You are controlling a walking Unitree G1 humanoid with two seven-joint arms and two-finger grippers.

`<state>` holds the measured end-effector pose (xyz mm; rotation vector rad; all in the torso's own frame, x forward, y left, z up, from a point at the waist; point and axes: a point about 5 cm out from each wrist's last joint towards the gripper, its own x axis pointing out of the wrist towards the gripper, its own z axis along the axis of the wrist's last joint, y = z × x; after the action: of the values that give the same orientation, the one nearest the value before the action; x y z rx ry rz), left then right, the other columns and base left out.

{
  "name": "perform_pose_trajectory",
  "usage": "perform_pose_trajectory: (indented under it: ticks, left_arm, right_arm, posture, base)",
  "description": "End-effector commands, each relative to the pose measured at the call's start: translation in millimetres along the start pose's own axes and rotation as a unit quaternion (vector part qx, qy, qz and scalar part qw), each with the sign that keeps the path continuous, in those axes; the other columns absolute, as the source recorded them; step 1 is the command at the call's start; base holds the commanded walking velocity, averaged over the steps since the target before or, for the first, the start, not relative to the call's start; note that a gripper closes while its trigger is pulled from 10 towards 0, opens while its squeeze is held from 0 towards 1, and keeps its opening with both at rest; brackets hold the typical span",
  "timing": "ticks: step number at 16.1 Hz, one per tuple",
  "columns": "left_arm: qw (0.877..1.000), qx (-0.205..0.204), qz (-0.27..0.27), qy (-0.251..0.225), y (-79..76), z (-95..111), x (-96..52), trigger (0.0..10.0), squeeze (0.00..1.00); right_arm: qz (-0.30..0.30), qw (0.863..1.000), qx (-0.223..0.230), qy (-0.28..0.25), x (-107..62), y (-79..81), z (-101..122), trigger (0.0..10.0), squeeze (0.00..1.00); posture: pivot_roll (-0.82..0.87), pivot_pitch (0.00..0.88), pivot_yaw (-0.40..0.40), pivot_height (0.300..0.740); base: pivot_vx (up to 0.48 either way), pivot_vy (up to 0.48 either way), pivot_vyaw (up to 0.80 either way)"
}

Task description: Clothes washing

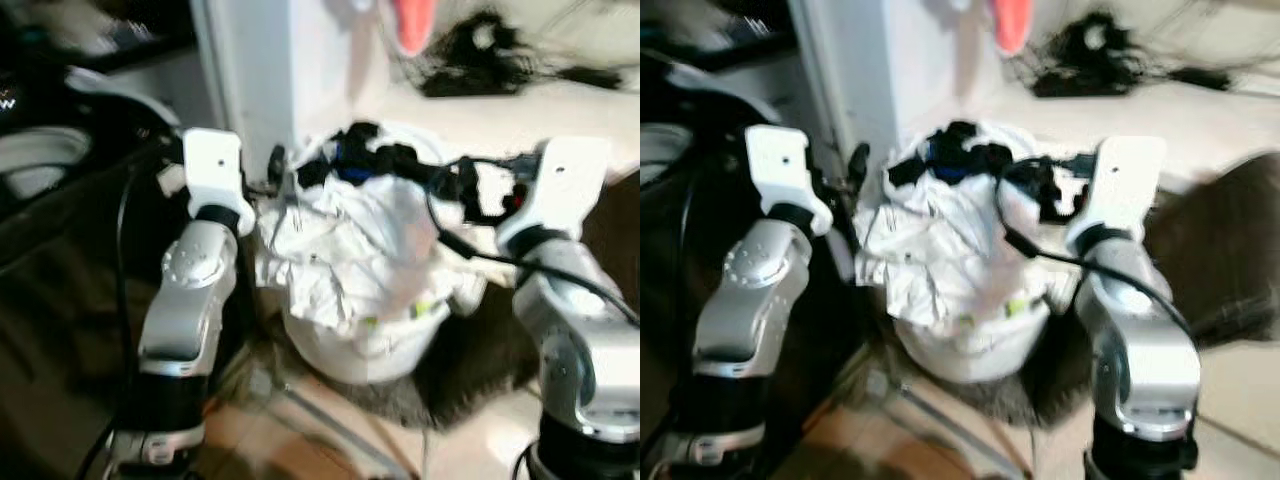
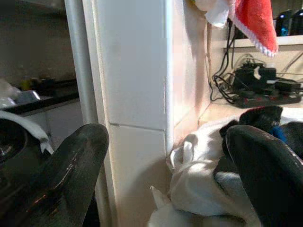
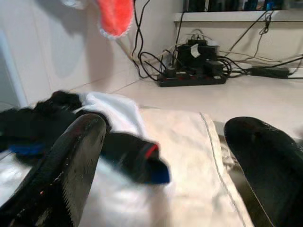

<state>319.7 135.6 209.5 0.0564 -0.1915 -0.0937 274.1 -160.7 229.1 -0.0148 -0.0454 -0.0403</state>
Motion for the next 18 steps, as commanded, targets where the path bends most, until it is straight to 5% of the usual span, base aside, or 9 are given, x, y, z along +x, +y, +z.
perform_pose_trajectory:
  ticks: [1,10,12,15,18]
  left_arm:
    - [1.000,0.006,0.008,-0.001,2.3,0.6,0.1,10.0,0.00]
    - [1.000,0.019,0.018,0.009,6.3,-2.5,0.8,10.0,0.00]
    - [0.998,0.061,0.009,-0.015,4.6,3.1,-1.9,10.0,0.00]
    - [0.999,0.019,0.027,0.004,7.9,-3.8,-4.6,10.0,0.00]
    - [0.999,0.030,0.043,-0.008,12.0,2.6,-1.2,10.0,0.00]
  right_arm:
    - [0.004,1.000,0.001,-0.002,2.0,1.4,3.1,10.0,0.00]
    - [0.023,0.999,-0.038,0.007,3.1,9.9,-4.2,10.0,0.00]
    - [0.020,0.998,-0.052,0.002,3.4,9.6,-5.5,10.0,0.00]
    - [0.016,0.999,-0.046,0.004,2.6,8.2,-6.8,10.0,0.00]
    - [0.012,0.999,-0.038,-0.003,3.5,6.9,-5.4,10.0,0.00]
  posture:
    - [-0.03,0.000,0.007,0.740]
    - [-0.03,0.000,0.011,0.740]
    - [-0.03,0.000,0.014,0.740]
    - [-0.03,0.000,0.015,0.740]
    - [-0.02,0.000,0.018,0.740]
  base:
    - [0.000,0.368,-0.47]
    - [0.000,0.370,-0.10]
    - [0.000,-0.240,0.00]
    - [0.000,-0.160,0.00]
    - [0.000,0.000,0.00]
